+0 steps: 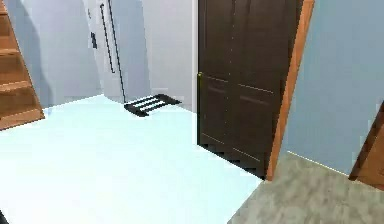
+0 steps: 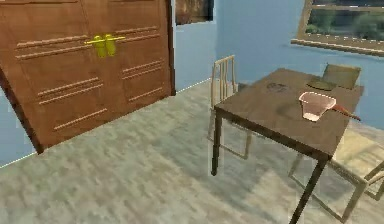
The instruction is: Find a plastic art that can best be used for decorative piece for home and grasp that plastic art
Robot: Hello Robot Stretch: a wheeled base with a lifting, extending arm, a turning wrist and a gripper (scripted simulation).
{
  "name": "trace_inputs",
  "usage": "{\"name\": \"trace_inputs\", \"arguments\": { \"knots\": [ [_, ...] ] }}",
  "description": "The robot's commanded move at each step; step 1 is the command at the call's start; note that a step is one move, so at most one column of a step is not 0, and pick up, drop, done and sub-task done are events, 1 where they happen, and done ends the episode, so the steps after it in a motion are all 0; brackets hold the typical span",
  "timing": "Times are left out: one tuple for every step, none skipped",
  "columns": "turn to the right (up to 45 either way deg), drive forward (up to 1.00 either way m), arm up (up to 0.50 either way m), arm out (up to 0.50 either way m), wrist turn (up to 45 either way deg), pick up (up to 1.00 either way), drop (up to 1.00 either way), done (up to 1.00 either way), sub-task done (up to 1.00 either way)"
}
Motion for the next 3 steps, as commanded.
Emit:
{"name": "trace_inputs", "arguments": {
  "knots": [
    [0.0,0.40,0.00,0.00,0.0,0.00,0.00,0.00,0.00],
    [-45.0,0.00,0.00,0.00,0.0,0.00,0.00,0.00,0.00],
    [0.0,1.00,0.00,0.00,0.0,0.00,0.00,0.00,0.00]
  ]
}}
